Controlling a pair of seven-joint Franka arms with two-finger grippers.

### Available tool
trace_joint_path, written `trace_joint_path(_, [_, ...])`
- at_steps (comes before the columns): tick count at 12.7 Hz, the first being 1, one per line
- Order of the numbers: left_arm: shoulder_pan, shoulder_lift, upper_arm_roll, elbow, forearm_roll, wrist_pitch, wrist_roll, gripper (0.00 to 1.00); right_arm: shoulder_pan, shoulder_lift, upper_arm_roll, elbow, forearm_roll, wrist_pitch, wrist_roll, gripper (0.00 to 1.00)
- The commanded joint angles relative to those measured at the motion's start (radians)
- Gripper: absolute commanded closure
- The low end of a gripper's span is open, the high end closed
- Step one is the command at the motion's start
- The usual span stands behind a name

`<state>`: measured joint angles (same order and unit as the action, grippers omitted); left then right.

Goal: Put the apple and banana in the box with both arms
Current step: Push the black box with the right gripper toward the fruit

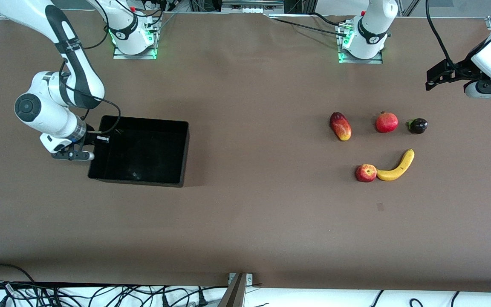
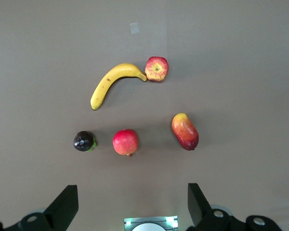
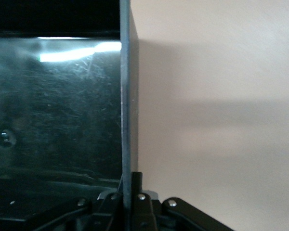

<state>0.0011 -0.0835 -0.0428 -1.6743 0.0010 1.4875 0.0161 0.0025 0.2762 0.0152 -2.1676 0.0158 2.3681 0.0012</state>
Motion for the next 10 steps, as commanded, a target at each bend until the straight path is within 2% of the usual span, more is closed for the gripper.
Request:
trace_joint_path(1, [0.007,-0.004,-0.003,-0.002,-0.016,0.000,-0.004,0.00,0.089,0.009,0.019,0.168,0.016,-0.166,0.011,1.00])
trace_joint_path(3, [0.007,-0.004,-0.003,-0.002,-0.016,0.000,-0.004,0.00,0.192,0.031,0.019,0.253,0.027,-0.228,0.051,1.00])
trace_joint_path(5, [0.007,-0.004,-0.003,-0.002,-0.016,0.000,-0.004,0.00,0.322,0.047,0.022,0.299,0.125,-0.248,0.240,1.00])
trace_joint_path(6, [0.007,-0.004,-0.003,-0.002,-0.016,0.000,-0.004,0.00,0.411,0.076,0.022,0.337,0.131,-0.248,0.308,1.00])
trace_joint_path(10, [0.007,-0.004,-0.003,-0.002,-0.016,0.000,-0.004,0.00,0.663,0.318,0.017,0.572,0.122,-0.230,0.555,1.00])
